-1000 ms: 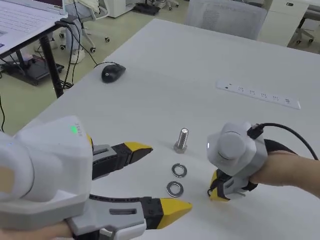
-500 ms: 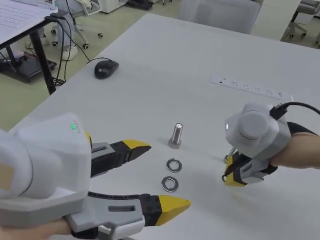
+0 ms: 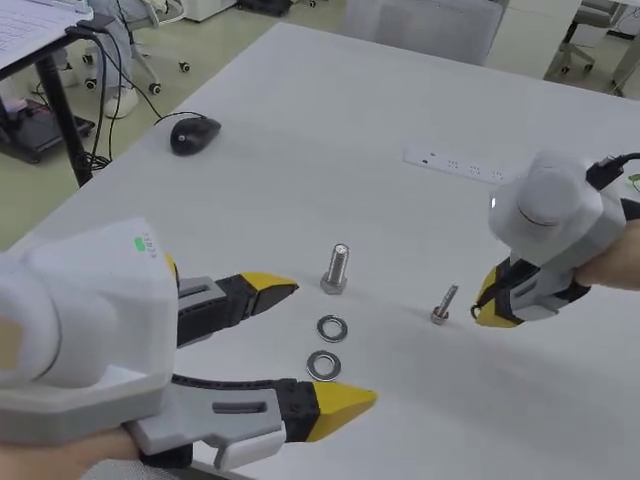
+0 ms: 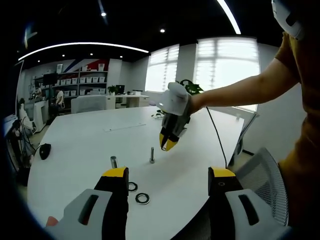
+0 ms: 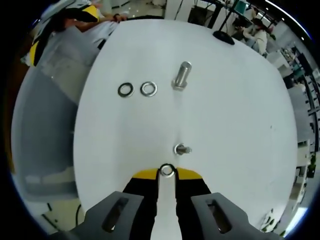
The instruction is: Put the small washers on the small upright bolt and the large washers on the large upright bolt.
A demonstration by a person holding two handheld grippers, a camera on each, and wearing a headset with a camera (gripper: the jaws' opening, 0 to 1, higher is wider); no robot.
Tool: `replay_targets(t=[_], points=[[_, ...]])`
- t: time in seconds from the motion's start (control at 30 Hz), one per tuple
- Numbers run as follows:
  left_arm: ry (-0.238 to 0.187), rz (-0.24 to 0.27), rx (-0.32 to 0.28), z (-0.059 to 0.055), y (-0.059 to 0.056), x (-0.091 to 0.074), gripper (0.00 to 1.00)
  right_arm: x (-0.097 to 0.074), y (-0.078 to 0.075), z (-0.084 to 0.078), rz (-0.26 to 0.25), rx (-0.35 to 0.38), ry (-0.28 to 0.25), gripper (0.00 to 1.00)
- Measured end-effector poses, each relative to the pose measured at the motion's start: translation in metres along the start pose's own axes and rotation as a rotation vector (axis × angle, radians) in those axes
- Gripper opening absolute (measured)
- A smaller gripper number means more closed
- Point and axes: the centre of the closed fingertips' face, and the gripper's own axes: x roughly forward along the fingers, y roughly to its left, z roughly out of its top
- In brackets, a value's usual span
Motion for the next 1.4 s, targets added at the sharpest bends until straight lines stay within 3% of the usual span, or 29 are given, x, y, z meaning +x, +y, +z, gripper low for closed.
replay_targets(t=[0.27,0.73,1.4], points=[[0.007,0.006,-0.009,-0.004,0.0,-0.002,0.63,0.001,-0.013,0.012,-0.025,-0.009,-0.018,0.12],[0.008,0.009,-0.018,-0.005,0.001,0.0,0.63,0.008,-0.026,0.014,-0.027,-0.024,-0.012,0.12],[0.022,0.017,-0.033,-0.009,0.006,0.001,0.63,0.035,-0.023,0.009,0.008,-0.052,0.024,0.12]])
